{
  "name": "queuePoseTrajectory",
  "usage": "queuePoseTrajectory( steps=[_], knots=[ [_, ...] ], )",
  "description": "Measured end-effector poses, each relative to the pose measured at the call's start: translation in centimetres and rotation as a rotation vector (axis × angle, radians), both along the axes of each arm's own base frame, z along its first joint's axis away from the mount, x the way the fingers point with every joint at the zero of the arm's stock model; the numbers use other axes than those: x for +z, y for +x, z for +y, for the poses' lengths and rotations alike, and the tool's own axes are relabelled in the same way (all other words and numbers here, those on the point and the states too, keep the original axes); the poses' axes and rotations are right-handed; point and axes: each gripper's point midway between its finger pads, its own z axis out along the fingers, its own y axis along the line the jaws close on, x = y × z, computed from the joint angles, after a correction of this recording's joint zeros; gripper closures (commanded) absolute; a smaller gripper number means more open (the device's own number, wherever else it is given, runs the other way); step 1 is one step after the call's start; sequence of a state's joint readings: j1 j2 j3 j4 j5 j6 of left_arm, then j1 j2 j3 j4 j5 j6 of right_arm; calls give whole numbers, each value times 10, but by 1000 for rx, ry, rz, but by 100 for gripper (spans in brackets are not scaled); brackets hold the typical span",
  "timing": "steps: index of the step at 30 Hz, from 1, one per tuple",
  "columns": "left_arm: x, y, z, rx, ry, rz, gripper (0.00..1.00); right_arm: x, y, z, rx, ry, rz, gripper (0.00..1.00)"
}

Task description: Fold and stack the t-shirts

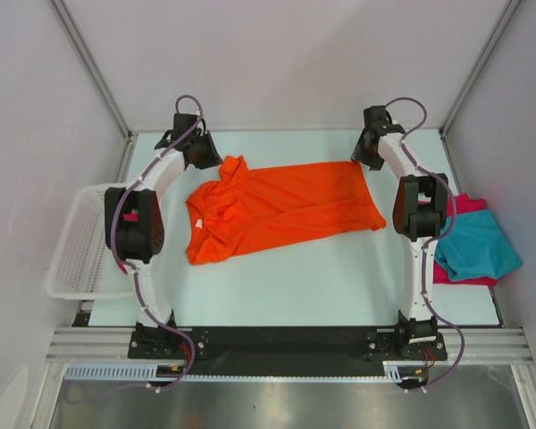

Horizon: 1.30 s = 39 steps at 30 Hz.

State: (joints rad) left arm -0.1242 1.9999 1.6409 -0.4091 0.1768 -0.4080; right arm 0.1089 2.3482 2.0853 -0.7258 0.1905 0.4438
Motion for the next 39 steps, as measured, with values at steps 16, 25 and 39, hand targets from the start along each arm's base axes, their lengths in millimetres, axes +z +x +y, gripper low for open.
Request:
queuePoseTrajectory(
  steps=[16, 25, 39],
  knots=[
    [-42, 38, 17, 36, 142, 62, 76, -10, 27, -1, 9, 37, -25, 45],
    [-56, 53, 31, 61, 231, 94, 76, -33, 27, 4, 21, 49, 11, 45],
    [-82, 52, 38, 67, 264, 173, 76, -37, 30, 15, 49, 77, 6, 100]
  ],
)
